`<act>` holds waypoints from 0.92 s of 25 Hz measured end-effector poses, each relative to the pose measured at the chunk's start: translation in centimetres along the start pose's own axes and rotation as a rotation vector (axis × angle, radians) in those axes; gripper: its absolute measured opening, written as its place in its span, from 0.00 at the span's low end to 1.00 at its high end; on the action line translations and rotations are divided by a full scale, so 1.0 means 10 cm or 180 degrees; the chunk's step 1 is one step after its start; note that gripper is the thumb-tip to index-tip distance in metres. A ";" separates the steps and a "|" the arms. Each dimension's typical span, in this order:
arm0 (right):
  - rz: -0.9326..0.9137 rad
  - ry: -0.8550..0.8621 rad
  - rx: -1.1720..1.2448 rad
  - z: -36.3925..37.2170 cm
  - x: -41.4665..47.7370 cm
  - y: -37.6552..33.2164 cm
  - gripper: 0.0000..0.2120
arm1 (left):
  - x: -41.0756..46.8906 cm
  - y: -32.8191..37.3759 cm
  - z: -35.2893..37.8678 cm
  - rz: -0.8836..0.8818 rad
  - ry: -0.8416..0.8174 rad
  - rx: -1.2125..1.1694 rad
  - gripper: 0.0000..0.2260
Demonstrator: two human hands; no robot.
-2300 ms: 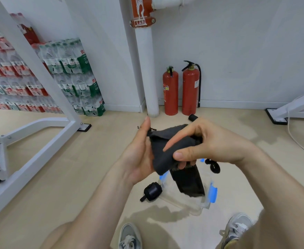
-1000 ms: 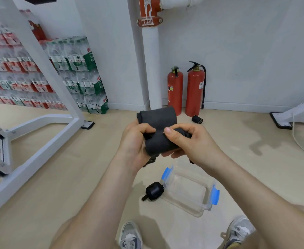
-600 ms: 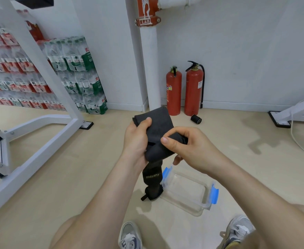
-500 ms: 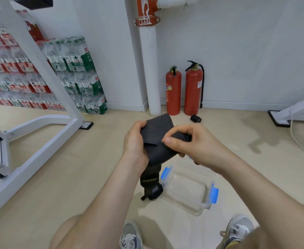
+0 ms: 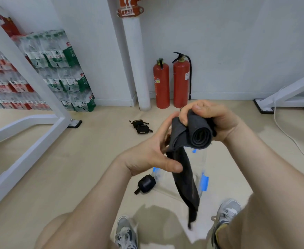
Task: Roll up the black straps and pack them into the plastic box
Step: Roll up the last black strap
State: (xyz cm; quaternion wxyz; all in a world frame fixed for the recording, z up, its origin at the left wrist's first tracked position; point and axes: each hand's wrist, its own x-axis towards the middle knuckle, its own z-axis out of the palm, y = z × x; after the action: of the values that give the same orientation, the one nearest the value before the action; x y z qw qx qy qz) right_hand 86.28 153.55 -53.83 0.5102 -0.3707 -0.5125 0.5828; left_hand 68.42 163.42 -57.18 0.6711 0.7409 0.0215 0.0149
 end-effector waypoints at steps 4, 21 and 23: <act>0.0060 -0.0054 0.0213 -0.01 -0.04 -0.04 0.17 | -0.01 0.11 0.07 -0.0216 0.0400 0.0569 0.45; -0.0129 0.2357 -0.0213 0.30 0.23 0.17 0.09 | -0.39 0.27 -0.26 -0.0707 0.1175 0.0092 0.35; -0.0350 0.2634 -0.0258 0.45 0.29 0.23 0.10 | -0.25 0.20 -0.11 -0.0246 0.1633 -0.0345 0.21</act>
State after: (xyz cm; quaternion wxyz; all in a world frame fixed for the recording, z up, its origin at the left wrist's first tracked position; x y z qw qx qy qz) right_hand 80.93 155.47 -54.93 0.6884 -0.5655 -0.3058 0.3359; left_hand 65.84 164.20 -55.05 0.6825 0.6745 0.2184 0.1777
